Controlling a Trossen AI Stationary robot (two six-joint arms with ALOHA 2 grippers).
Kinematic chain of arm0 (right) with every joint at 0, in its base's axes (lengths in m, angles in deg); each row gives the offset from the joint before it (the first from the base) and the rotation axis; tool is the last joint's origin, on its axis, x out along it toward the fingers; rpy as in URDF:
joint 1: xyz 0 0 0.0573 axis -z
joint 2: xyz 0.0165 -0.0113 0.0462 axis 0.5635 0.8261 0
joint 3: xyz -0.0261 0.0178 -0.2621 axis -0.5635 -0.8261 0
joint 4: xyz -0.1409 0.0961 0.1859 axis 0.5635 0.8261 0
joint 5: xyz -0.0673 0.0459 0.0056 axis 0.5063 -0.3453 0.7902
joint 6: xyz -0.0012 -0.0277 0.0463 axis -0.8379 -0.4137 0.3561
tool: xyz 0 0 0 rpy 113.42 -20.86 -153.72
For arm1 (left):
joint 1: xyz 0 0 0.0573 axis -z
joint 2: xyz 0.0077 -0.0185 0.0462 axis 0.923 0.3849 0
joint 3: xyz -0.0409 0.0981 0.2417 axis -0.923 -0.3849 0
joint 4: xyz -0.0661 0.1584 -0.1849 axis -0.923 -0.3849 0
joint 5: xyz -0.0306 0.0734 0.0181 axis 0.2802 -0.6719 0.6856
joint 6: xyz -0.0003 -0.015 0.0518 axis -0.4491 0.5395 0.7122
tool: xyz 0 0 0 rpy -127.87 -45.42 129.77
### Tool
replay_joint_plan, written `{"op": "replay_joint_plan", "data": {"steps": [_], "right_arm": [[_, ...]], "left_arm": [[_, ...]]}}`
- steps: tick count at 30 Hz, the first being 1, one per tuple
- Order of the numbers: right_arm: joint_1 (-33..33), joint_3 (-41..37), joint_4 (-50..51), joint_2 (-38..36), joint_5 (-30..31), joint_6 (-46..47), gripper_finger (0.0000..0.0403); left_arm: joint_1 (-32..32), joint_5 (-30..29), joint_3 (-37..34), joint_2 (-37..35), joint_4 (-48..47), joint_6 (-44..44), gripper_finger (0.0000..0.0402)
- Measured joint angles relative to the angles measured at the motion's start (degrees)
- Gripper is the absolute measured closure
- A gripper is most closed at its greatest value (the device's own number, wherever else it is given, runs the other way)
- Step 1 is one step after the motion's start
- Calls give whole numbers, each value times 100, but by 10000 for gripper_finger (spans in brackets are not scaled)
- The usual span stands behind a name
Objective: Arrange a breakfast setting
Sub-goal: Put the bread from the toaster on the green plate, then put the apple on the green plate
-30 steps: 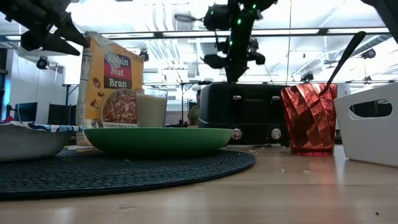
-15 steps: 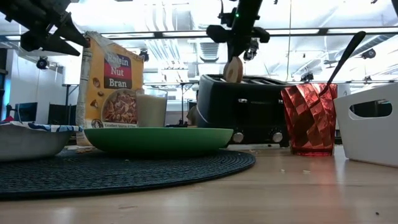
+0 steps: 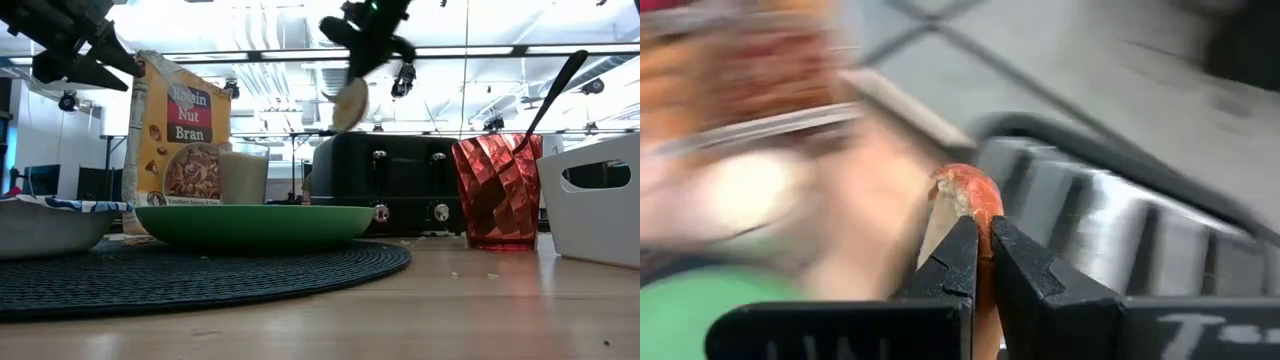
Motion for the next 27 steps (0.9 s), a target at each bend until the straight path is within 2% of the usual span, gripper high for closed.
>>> {"op": "replay_joint_plan", "data": {"steps": [2,6,8,13,17,21,25,27], "right_arm": [[-230,-102,-417,1,-662,-396,391],[-759,-625,-1046,88,-2401,-1174,391],[-1067,-1002,-1623,287,-2784,-1195,391],[-1470,-1376,-2722,956,-2720,-994,390],[-1475,-1242,-2942,1311,-2679,-894,377],[-1421,-1192,-2821,1472,-2575,-763,339],[-1279,-1064,-2285,1277,-1710,-760,291],[-1251,-1021,-1958,1099,-1473,-764,270]], "left_arm": [[0,0,0,2,-10,2,159],[0,-2,0,4,-13,2,159],[0,-2,0,4,-13,2,159],[-2,-4,0,4,-11,2,159],[-1,-3,0,4,-11,-45,159],[-2,83,0,4,-13,-99,159],[-2,138,0,13,-13,-103,159],[-2,138,0,15,-24,-103,159]]}}
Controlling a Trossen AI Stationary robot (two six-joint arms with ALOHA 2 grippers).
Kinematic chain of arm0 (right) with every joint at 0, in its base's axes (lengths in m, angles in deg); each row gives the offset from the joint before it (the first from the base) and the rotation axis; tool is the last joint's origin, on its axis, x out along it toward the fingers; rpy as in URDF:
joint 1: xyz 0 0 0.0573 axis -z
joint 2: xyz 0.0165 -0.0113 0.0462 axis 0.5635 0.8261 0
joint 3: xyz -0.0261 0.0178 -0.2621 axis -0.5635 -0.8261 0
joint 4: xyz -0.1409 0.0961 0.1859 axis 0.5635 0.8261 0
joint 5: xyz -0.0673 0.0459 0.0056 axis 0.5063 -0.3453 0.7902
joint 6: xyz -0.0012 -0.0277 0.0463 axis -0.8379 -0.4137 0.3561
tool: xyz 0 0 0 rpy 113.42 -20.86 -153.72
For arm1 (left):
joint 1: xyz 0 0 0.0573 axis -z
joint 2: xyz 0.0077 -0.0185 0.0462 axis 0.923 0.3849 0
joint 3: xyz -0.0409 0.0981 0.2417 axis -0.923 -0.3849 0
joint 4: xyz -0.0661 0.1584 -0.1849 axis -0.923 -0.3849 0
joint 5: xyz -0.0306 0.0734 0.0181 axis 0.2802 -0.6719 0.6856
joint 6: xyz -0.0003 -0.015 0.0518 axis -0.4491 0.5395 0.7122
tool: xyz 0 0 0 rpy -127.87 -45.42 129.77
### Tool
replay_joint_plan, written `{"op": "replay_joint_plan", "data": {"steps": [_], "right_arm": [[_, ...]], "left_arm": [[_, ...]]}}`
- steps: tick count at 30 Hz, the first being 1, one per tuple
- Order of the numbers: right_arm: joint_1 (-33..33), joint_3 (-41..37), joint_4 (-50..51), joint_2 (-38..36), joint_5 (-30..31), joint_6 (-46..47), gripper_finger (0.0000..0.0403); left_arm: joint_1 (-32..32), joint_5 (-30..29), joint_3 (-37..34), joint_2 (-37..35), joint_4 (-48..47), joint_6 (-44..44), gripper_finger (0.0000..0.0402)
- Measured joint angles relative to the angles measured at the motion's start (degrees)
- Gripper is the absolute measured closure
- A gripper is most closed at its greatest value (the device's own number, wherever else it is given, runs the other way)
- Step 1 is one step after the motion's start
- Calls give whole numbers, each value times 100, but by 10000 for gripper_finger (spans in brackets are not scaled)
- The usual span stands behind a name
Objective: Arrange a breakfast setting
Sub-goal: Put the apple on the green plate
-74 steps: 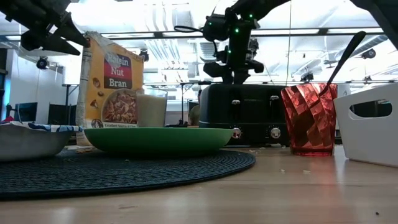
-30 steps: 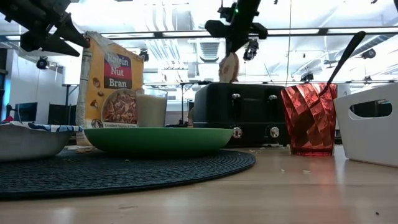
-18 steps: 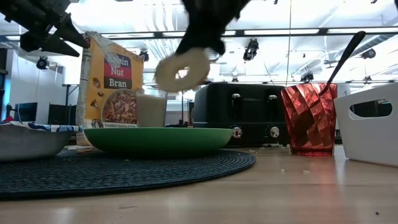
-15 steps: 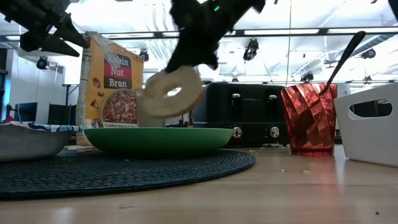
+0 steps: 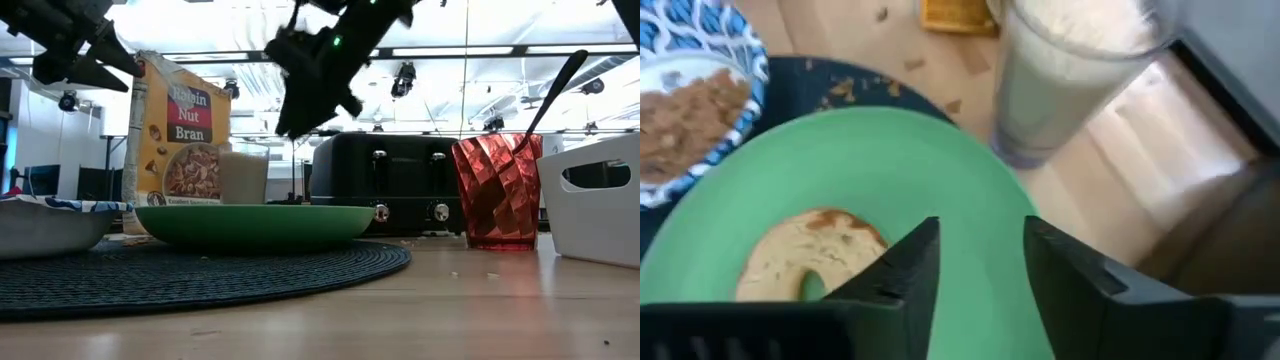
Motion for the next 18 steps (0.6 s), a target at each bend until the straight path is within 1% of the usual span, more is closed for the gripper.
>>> {"op": "replay_joint_plan", "data": {"steps": [3,5,12,15,18], "right_arm": [[-62,7,417,-373,-39,16,248],[-154,7,839,-644,-50,211,241],[-518,1,2944,-1425,-236,2041,239],[-687,1,3543,-1659,-263,2445,238],[-959,1,3968,-1885,-741,2568,238]], "left_arm": [[0,11,0,11,-28,-2,159],[0,31,0,13,-83,-2,159],[0,35,0,25,-86,-2,159],[0,34,0,26,-82,-2,159],[0,35,0,26,-82,-2,159]]}}
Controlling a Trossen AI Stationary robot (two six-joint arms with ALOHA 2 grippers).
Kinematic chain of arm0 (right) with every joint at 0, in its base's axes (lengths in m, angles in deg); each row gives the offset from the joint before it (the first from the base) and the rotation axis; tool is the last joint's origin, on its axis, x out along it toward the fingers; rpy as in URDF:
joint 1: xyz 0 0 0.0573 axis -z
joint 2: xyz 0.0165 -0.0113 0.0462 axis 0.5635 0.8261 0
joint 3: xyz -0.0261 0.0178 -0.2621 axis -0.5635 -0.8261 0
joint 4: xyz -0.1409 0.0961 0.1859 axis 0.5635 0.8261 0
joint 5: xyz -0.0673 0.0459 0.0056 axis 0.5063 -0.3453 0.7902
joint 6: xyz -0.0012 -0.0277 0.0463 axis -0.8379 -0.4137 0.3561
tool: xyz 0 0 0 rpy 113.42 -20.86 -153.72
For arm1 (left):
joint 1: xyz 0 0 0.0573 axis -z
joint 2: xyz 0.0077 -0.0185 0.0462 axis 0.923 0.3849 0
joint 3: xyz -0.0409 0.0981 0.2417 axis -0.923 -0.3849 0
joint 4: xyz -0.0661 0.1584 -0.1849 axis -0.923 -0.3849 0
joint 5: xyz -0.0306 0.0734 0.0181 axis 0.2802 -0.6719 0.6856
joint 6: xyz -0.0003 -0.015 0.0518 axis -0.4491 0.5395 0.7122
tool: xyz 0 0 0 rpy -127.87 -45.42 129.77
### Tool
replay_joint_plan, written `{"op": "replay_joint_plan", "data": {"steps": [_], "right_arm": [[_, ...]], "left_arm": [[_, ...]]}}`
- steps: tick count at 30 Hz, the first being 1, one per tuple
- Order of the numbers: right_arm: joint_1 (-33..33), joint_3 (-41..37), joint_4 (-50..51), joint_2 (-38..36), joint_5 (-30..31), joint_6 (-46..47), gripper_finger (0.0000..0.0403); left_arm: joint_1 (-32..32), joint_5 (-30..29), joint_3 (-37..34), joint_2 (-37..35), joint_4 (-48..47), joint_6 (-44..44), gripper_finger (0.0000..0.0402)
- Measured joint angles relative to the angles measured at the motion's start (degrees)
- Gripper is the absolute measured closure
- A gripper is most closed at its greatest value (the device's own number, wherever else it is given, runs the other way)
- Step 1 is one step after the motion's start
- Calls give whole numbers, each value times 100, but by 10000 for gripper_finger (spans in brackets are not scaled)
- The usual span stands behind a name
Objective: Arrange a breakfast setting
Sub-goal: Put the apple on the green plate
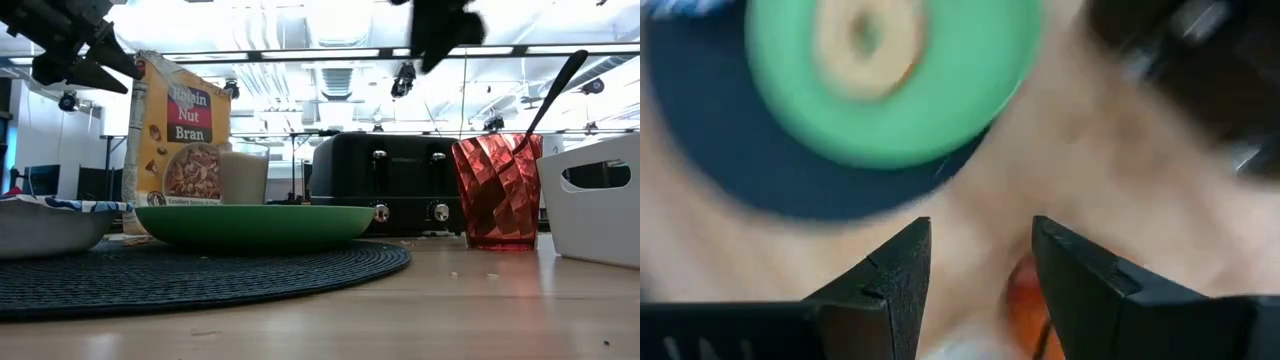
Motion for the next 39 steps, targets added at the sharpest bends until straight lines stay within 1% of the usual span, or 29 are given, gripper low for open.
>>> {"op": "replay_joint_plan", "data": {"steps": [2,4,6,8,10,13,16,21,25,28,33,35,39], "right_arm": [[-217,-4,189,-190,-427,458,238],[-466,-4,347,-427,-619,1170,238],[-758,-4,588,-685,-555,1773,238],[-1107,-16,951,-883,-244,2391,238],[-1446,-114,1353,-1046,-13,3266,238],[-1948,-333,1577,-1205,65,4368,238],[-2422,-637,1556,-1249,63,5139,238],[-3009,-1420,1370,-1185,-223,6119,238],[-3248,-2126,847,-1162,-248,6434,238],[-3258,-2618,147,-1188,-199,6434,227],[-3263,-3412,-874,-1195,-152,6386,192],[-3263,-3618,-1022,-1195,-141,6384,175],[-3295,-3762,-1117,-1195,104,6405,139]], "left_arm": [[0,0,0,0,7,0,159],[0,0,0,2,11,0,159],[0,0,0,2,11,-1,159],[0,-2,0,2,11,-7,159],[0,-2,0,2,11,-7,159],[0,-2,0,2,11,-7,159],[0,-3,0,2,9,-7,159],[0,-4,0,2,9,-6,159],[0,-30,0,2,11,-4,159],[0,-33,0,2,8,-4,159],[0,-37,0,0,-5,-4,159],[0,-37,0,1,-6,-4,159],[0,-37,0,2,-2,-4,159]]}}
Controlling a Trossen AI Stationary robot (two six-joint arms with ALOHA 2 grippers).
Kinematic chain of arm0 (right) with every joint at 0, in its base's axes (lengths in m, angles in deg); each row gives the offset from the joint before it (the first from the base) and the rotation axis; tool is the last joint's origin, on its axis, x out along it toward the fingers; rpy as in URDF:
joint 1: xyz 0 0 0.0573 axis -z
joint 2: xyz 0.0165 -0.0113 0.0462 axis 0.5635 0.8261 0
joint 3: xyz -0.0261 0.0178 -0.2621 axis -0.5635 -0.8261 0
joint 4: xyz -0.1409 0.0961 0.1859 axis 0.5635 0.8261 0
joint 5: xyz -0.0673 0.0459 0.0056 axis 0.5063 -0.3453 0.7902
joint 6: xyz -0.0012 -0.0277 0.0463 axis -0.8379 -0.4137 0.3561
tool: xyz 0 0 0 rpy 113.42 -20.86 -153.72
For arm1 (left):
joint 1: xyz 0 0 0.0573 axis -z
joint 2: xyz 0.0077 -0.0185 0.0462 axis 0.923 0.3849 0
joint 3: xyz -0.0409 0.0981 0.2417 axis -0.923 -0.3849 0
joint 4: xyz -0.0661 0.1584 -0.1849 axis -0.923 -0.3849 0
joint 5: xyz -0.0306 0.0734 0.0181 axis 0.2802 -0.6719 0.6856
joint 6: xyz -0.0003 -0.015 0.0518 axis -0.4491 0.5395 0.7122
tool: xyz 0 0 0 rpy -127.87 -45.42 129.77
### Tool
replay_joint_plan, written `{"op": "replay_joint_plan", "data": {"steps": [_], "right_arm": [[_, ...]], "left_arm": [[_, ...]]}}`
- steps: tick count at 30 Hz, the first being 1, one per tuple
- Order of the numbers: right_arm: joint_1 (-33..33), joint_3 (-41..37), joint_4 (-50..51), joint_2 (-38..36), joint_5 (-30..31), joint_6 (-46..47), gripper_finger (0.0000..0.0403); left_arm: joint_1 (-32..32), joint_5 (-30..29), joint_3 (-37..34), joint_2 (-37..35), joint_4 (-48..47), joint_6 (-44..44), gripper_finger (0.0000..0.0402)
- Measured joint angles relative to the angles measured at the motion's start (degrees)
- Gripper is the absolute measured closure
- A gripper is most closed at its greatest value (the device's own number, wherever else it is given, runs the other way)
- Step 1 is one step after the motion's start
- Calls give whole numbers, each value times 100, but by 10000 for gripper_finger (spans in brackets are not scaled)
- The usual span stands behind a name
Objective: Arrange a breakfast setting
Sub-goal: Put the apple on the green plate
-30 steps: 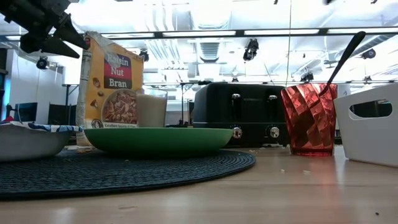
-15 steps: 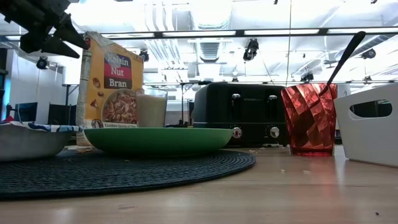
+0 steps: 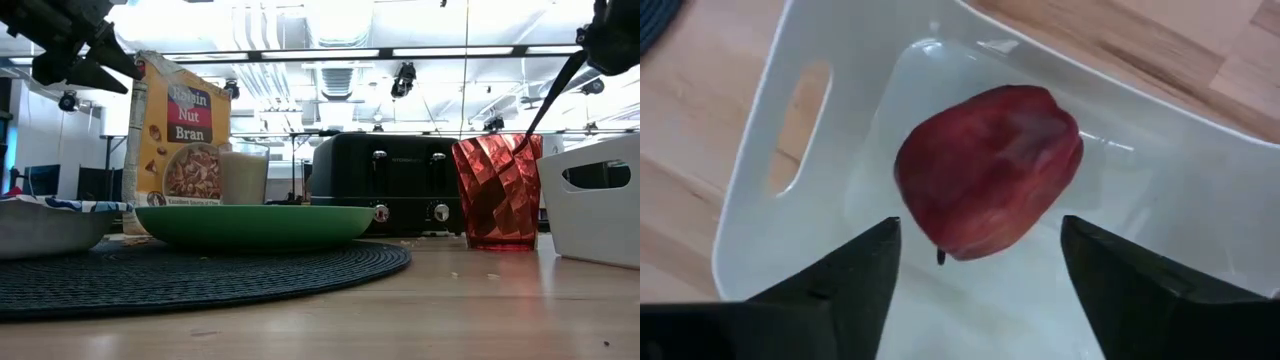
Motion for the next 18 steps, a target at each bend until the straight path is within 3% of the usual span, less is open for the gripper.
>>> {"op": "replay_joint_plan", "data": {"steps": [11,18], "right_arm": [[0,-393,-769,286,166,183,66],[0,-393,-739,815,131,234,55]], "left_arm": [[2,-4,0,0,13,-14,159],[0,-4,0,0,13,-17,159]]}}
